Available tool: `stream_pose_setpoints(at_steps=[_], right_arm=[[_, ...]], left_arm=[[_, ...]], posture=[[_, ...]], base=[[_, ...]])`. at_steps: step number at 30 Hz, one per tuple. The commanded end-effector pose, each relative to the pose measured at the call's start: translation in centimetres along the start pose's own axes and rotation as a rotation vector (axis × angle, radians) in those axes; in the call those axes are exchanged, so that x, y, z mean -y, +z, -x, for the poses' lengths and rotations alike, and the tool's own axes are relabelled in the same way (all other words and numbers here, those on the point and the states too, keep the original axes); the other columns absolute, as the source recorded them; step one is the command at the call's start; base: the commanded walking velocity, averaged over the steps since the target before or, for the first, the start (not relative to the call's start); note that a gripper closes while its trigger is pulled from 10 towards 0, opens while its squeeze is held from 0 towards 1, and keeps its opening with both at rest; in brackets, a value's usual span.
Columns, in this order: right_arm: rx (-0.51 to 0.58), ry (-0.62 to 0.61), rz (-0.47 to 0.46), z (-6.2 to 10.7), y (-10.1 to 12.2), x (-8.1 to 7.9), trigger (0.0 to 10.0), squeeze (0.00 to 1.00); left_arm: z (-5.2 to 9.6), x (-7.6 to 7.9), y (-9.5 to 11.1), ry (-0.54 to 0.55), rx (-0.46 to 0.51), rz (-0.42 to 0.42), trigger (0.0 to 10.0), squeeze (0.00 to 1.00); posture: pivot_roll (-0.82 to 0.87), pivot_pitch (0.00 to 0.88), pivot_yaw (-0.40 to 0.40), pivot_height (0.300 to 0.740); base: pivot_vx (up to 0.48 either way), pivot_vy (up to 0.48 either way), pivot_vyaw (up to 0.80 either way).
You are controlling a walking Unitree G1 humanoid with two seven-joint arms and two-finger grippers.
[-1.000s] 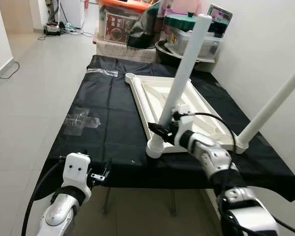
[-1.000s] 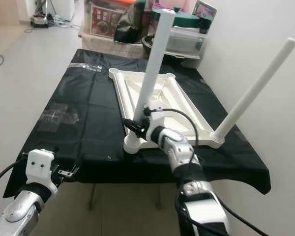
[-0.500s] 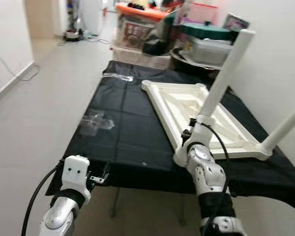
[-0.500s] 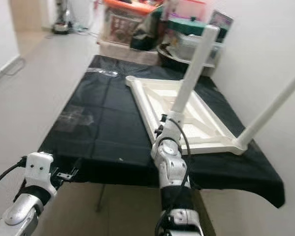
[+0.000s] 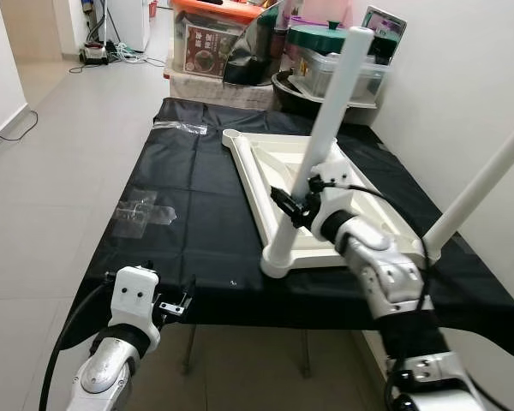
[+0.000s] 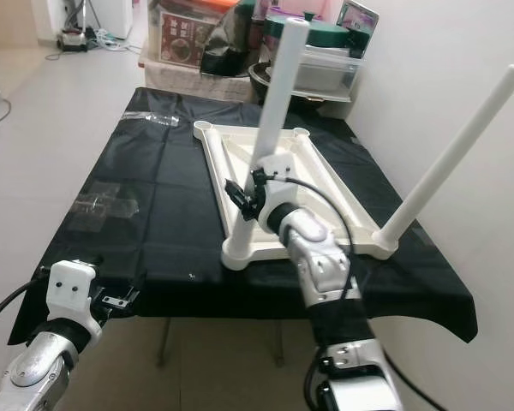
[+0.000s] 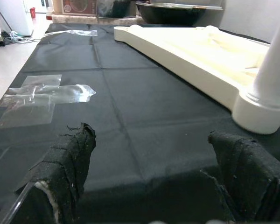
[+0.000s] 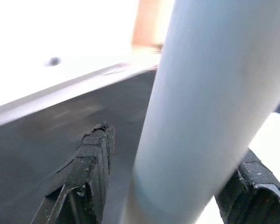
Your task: Building children table
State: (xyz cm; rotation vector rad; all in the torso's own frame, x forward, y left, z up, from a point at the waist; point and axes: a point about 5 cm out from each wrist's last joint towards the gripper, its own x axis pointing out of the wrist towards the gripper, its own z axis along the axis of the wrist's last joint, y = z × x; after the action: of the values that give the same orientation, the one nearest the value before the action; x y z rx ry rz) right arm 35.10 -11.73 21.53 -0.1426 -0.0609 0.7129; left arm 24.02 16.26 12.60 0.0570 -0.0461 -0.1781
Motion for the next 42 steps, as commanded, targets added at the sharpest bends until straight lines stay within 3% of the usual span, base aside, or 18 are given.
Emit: stream_pose_setpoints(at_steps=[1, 5, 6, 7, 9, 10, 13, 18, 20, 24, 25, 29, 30, 31, 32, 36, 37, 42], right_arm=[[-0.034, 0.23, 0.015, -0.5, -1.1, -2.0, 10.0, 0.0], [-0.07, 0.267, 0.017, -0.9, -2.0, -2.2, 10.0, 0.0], [-0.112, 0.242, 0.025, -1.6, -2.9, -2.1, 9.4, 0.0], [-0.177, 0.163, 0.031, -2.4, -3.8, -1.7, 4.8, 0.0], [-0.221, 0.109, 0.038, -2.9, -4.3, -1.5, 4.8, 0.0], [-0.268, -0.08, -0.002, -3.3, -4.8, -0.1, 0.0, 0.0], [-0.348, -0.615, -0.195, -2.0, -6.4, 3.3, 0.0, 0.0], [-0.364, -0.722, -0.238, -1.3, -7.0, 3.9, 0.0, 0.0], [-0.388, -0.843, -0.272, -0.2, -7.9, 4.2, 0.0, 0.0], [-0.437, -0.911, -0.312, 0.9, -9.5, 1.3, 0.0, 0.0], [-0.441, -0.846, -0.308, 0.6, -9.4, -0.4, 10.0, 0.0], [-0.402, -0.739, -0.315, -0.3, -8.7, -1.8, 10.0, 0.0], [-0.379, -0.727, -0.321, -0.6, -8.3, -1.7, 10.0, 0.62], [-0.379, -0.727, -0.321, -0.6, -8.3, -1.7, 10.0, 0.62], [-0.366, -0.743, -0.332, -0.7, -8.1, -1.4, 10.0, 1.0], [-0.331, -0.765, -0.312, -0.9, -7.0, 0.1, 10.0, 1.0], [-0.281, -0.747, -0.278, -1.0, -5.9, 1.1, 10.0, 0.0], [-0.167, -0.658, -0.237, -0.7, -3.2, 2.8, 10.0, 0.0]], left_arm=[[-0.1, 0.3, -0.3, -0.011, -0.01, 0.003, 10.0, 0.0], [-0.1, 0.3, -0.3, -0.01, -0.009, 0.002, 10.0, 0.0], [0.0, 0.3, -0.3, -0.009, -0.008, 0.0, 10.0, 0.0], [0.0, 0.3, -0.2, -0.007, -0.008, -0.001, 10.0, 0.0], [0.1, 0.3, -0.2, -0.006, -0.008, -0.002, 10.0, 0.0], [0.1, 0.2, -0.2, -0.004, -0.007, -0.003, 10.0, 0.0], [0.3, 0.2, -0.2, -0.003, -0.009, -0.004, 10.0, 0.0], [0.3, 0.2, -0.3, -0.004, -0.01, -0.004, 10.0, 0.0], [0.4, 0.3, -0.3, -0.006, -0.012, -0.003, 10.0, 0.0], [0.4, 0.5, -0.4, -0.016, -0.018, -0.002, 10.0, 0.0], [0.3, 0.6, -0.5, -0.022, -0.021, -0.003, 10.0, 0.0], [0.2, 0.7, -0.7, -0.028, -0.026, -0.005, 10.0, 0.0], [0.2, 0.6, -0.7, -0.029, -0.026, -0.006, 10.0, 0.0], [0.2, 0.6, -0.7, -0.029, -0.026, -0.006, 10.0, 0.0], [0.1, 0.6, -0.7, -0.028, -0.025, -0.006, 10.0, 0.0], [0.1, 0.4, -0.7, -0.024, -0.023, -0.007, 10.0, 0.0], [0.0, 0.4, -0.7, -0.023, -0.021, -0.006, 10.0, 0.0], [0.0, 0.3, -0.6, -0.022, -0.019, -0.006, 10.0, 0.0]], posture=[[0.19, 0.0, -0.197, 0.74], [0.19, 0.0, -0.202, 0.74], [0.2, 0.0, -0.209, 0.74], [0.2, 0.0, -0.209, 0.74], [0.2, 0.0, -0.209, 0.74], [0.21, 0.0, -0.212, 0.74], [0.2, 0.0, -0.208, 0.74], [0.2, 0.0, -0.208, 0.74], [0.19, 0.0, -0.199, 0.74], [0.19, 0.0, -0.19, 0.74], [0.17, 0.0, -0.179, 0.74], [0.17, 0.0, -0.181, 0.74], [0.17, 0.0, -0.181, 0.74], [0.17, 0.0, -0.181, 0.74], [0.17, 0.0, -0.181, 0.74], [0.17, 0.0, -0.185, 0.74], [0.16, 0.0, -0.184, 0.74], [0.16, 0.0, -0.186, 0.74]], base=[[0.0, 0.0, 0.0], [0.0, 0.0, 0.0], [0.0, 0.0, 0.0], [0.0, 0.0, 0.0], [0.0, 0.0, 0.0], [0.0, 0.0, 0.0], [0.0, 0.0, 0.0], [0.0, 0.0, 0.0], [0.0, 0.0, 0.0], [0.0, 0.0, 0.0], [0.0, 0.0, 0.0], [0.0, 0.0, 0.0], [0.0, 0.0, 0.0], [0.0, 0.0, 0.0], [0.0, 0.0, 0.0], [0.0, 0.0, 0.0], [0.0, 0.0, 0.0], [0.0, 0.0, 0.0]])
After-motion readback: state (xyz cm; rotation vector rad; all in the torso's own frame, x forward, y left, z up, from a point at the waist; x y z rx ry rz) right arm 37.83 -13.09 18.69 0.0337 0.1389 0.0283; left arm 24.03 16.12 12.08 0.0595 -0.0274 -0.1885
